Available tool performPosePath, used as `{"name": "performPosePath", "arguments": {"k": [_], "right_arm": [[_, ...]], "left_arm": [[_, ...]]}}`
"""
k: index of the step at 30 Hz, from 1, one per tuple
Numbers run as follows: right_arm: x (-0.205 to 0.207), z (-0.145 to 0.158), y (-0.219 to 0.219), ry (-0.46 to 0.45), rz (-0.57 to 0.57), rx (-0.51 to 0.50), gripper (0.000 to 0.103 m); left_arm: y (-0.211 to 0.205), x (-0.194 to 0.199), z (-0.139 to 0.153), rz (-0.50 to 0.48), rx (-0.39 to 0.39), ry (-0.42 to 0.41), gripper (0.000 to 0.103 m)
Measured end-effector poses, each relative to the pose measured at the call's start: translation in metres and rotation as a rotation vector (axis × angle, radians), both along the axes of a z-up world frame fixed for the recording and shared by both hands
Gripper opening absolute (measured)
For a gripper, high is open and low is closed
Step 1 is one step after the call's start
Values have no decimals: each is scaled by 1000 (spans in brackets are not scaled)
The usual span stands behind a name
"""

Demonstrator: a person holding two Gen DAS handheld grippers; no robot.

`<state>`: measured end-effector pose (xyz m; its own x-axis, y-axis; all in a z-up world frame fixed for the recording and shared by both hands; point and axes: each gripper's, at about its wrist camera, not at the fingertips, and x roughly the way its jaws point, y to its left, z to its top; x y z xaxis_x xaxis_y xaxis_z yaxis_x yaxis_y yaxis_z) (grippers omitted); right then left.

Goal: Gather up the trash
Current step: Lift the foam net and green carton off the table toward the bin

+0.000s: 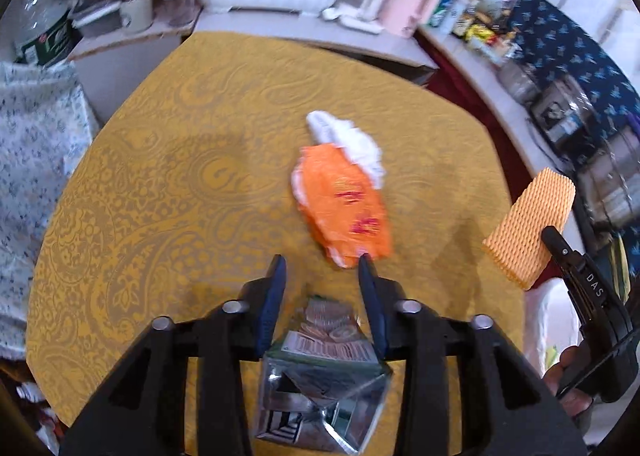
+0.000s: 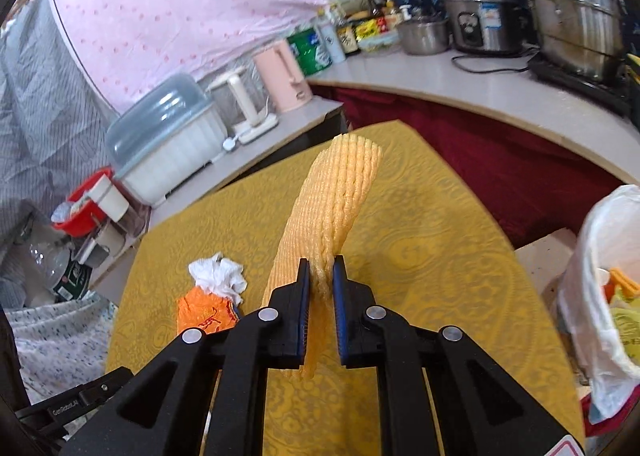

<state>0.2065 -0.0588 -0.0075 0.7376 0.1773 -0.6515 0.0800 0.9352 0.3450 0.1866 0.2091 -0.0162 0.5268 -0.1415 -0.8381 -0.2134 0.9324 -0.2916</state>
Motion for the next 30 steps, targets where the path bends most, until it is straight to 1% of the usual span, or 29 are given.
{"name": "performPosePath", "arguments": {"k": [1, 3, 5, 8, 10, 11, 12, 14, 15, 16, 18, 21, 24, 26, 30], "right_arm": [[-8, 6, -10, -13, -15, 2, 11], [-18, 14, -22, -29, -38, 5, 11], [-29, 20, -37, -40, -61, 6, 11], [-46, 22, -57, -40, -88, 0, 11], [-61, 20, -68, -36, -97, 1, 11], [-68, 18, -71, -34, -100, -5, 11], [-72, 16, -72, -32, -102, -12, 11], [-85, 11, -74, -27, -104, -35, 11], [-90, 9, -74, -24, -104, -39, 11], [-96, 7, -73, -22, -103, -41, 11], [-105, 4, -71, -18, -100, -38, 11], [-116, 2, -69, -15, -95, -40, 11], [-126, 2, -67, -16, -90, -40, 11], [-134, 3, -67, -16, -86, -45, 11], [-145, 3, -70, -15, -88, -43, 11]], "left_arm": [[-8, -2, 5, -29, -17, -1, 0], [-19, -6, 13, -51, -27, -17, 0], [-31, -9, 18, -82, 3, -31, 0], [-41, -19, 17, -126, 9, -28, 3], [-43, -33, 12, -149, 50, -26, 23], [-43, -40, 8, -162, 64, -17, 45], [-43, -48, 4, -168, 75, -8, 56], [-43, -70, -4, -180, 89, 17, 61], [-45, -77, -8, -194, 91, 31, 68], [-46, -86, -12, -203, 98, 46, 71], [-52, -102, -23, -216, 134, 67, 81], [-58, -118, -44, -227, 184, 105, 82], [-57, -123, -64, -217, 195, 151, 82], [-57, -125, -70, -219, 187, 147, 84], [-61, -129, -72, -236, 195, 124, 84]]}}
